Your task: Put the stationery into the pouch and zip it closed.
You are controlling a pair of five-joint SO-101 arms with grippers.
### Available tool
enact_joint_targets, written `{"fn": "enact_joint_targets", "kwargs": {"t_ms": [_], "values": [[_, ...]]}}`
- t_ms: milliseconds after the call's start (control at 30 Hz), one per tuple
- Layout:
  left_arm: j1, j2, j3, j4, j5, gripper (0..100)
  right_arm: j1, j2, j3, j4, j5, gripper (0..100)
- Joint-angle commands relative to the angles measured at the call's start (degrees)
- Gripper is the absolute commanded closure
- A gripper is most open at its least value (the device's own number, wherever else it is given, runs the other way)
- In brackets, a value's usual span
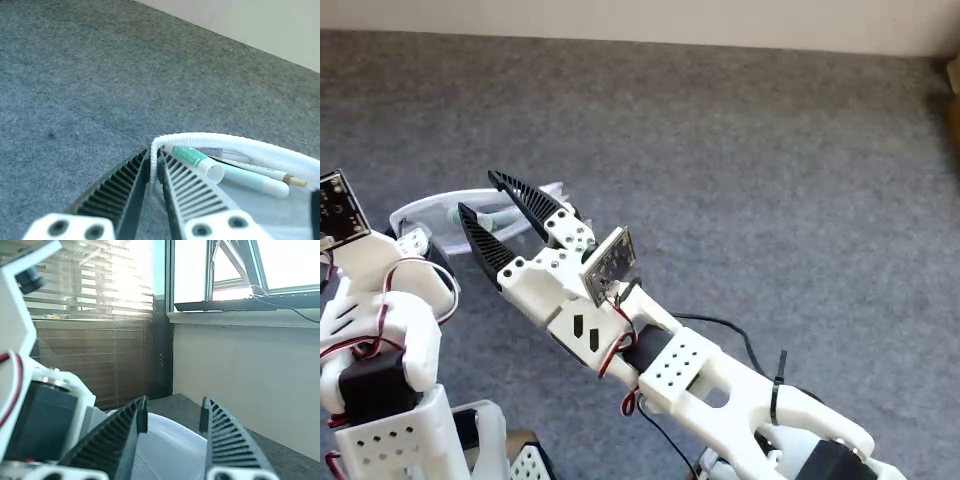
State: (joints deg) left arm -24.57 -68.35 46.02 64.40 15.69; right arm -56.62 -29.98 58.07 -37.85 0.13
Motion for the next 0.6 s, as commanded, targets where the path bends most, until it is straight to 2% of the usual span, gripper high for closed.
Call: {"fn": "enact_joint_targets", "kwargs": {"t_ms": [0,200,567], "values": [[0.9,0.0,0.3,-1.1,-0.6,99,-0.4,-7.0,1.3,0.0,-0.5,84.3],[0.9,0.0,0.4,-1.1,-0.6,99,-0.5,-14.9,2.2,13.1,-0.5,84.3],[0.9,0.0,0.4,-1.1,-0.6,99,1.6,-22.5,-1.5,31.0,-0.5,84.3]]}}
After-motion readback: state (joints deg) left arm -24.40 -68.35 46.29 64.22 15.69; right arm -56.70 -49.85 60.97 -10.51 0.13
